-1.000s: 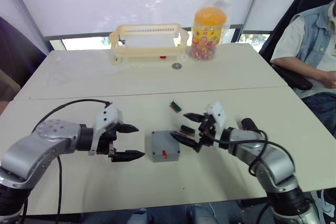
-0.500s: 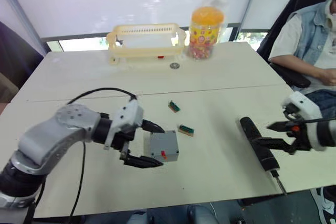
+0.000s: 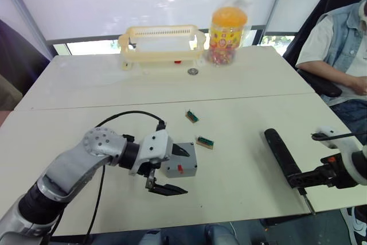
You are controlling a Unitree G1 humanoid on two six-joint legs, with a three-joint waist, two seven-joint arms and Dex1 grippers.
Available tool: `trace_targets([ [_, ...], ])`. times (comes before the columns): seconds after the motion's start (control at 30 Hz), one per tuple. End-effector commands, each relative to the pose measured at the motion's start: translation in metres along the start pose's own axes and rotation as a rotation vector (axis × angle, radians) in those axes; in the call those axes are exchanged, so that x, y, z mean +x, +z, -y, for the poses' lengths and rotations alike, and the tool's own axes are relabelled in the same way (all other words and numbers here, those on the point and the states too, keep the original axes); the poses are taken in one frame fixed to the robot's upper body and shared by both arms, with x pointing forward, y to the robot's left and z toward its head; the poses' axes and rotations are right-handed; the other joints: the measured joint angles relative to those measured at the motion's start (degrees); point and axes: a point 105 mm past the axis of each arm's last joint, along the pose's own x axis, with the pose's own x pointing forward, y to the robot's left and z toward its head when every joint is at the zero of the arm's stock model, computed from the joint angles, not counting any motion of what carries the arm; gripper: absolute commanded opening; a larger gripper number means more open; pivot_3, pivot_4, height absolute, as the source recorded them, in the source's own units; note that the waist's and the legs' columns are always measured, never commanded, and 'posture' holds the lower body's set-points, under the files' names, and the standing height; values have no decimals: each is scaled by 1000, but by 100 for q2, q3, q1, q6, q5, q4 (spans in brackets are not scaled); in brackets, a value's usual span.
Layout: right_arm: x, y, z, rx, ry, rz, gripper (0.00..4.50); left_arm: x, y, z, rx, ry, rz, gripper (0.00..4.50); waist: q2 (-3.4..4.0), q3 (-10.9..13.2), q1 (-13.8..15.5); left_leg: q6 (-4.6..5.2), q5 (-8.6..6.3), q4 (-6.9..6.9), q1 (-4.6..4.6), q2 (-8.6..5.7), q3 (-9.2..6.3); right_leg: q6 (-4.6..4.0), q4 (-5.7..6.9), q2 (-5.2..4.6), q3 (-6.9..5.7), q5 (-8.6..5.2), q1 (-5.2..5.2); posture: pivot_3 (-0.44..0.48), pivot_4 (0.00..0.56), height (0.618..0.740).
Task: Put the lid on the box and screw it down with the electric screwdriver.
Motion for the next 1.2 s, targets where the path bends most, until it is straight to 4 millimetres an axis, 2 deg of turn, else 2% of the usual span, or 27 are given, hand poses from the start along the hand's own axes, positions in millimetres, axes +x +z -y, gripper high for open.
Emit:
trace_targets([
  [0.03, 4, 2, 4, 10, -30, 4, 4458, 1, 5, 3, 14, 16, 14, 4500, 0, 0, -4, 1, -1, 0, 1, 0, 0, 0, 0, 1, 0, 0, 0, 0, 150, 740],
  [0.17, 24, -4, 10, 33, -65, -24, 4458, 2, 7, 2, -1, 34, 26, 4500, -1, 0, -3, 2, -1, 0, 1, -1, 0, 2, 1, 3, 0, 0, 0, 0, 150, 740],
  [0.27, 37, -2, 16, 39, -111, -18, 3621, 1, 6, 1, -17, 48, 25, 4500, -11, -4, -5, 2, -1, 0, 2, -3, 0, 15, 3, 3, 0, 7, 0, 0, 150, 740],
  [0.4, 45, -2, 16, 24, -125, -21, 1721, -1, 1, 2, -35, 58, 13, 4500, -43, -19, -21, 2, -1, 0, 7, -2, -1, 16, 3, 7, -1, 9, 3, 0, 150, 740],
  [0.53, 44, 1, 14, 22, -121, 9, 1719, -4, -4, 2, -57, 68, 8, 4500, -71, -35, -19, 2, -1, 2, 10, 0, -2, 1, 3, 8, -1, 1, 8, 0, 150, 740],
  [0.6, 33, 20, 21, 2, -145, 135, 1719, -10, -10, -3, -76, 93, -1, 4500, -76, -35, -30, 2, -1, 2, 11, 0, -2, 1, 3, 8, -1, 1, 8, 0, 150, 740],
  [0.67, 6, 63, 29, 21, -146, 418, 1719, -21, -13, -14, -117, 138, 12, 4500, -76, -33, -57, 2, -1, 4, 12, 0, 2, -2, 3, 8, 1, 3, 8, 0, 150, 740],
  [0.73, -18, 92, 27, 18, -125, 633, 1719, -31, -14, -25, -153, 178, 35, 4500, -20, -1, -67, 3, -1, 10, 12, -1, 14, -6, 6, 9, 9, 9, 6, 0, 150, 740],
  [0.8, -46, 117, 11, -69, -86, 874, 1719, -40, -13, -38, -186, 223, 70, 4500, 25, 11, -28, 3, -1, 11, 6, -5, 17, 10, 9, 4, 14, 19, -2, 0, 150, 740],
  [0.87, -63, 130, -16, -154, -27, 1084, 1719, -45, -11, -49, -224, 261, 118, 4500, 25, 11, 10, 6, -2, -2, -1, -6, 0, 31, 21, 14, 3, 17, -11, 0, 150, 740],
  [0.97, -70, 138, -67, -245, 60, 1376, 1719, -47, -11, -55, -258, 278, 147, 4500, 17, 6, -8, 23, -12, -13, -3, 1, -28, 29, 24, 21, -19, 16, -11, 0, 150, 740],
  [1.03, -61, 139, -93, -263, 104, 1444, 1719, -49, -13, -56, -259, 286, 138, 4500, 19, 6, -36, 28, -16, -20, -5, 3, -34, 30, 21, 19, -12, 14, -19, 0, 150, 740],
  [1.13, -43, 135, -137, -259, 289, 1481, 1719, -47, -12, -51, -263, 269, 137, 3168, 22, 8, -33, 17, -11, -17, -15, 0, -31, 33, 22, -1, 4, 16, -32, 0, 150, 740],
  [1.2, -32, 133, -154, -255, 353, 1471, 1719, -45, -12, -48, -263, 252, 122, 2111, 23, 9, -29, 10, -7, -7, -17, -5, -27, 34, 22, -6, 10, 18, -32, 0, 150, 740],
])
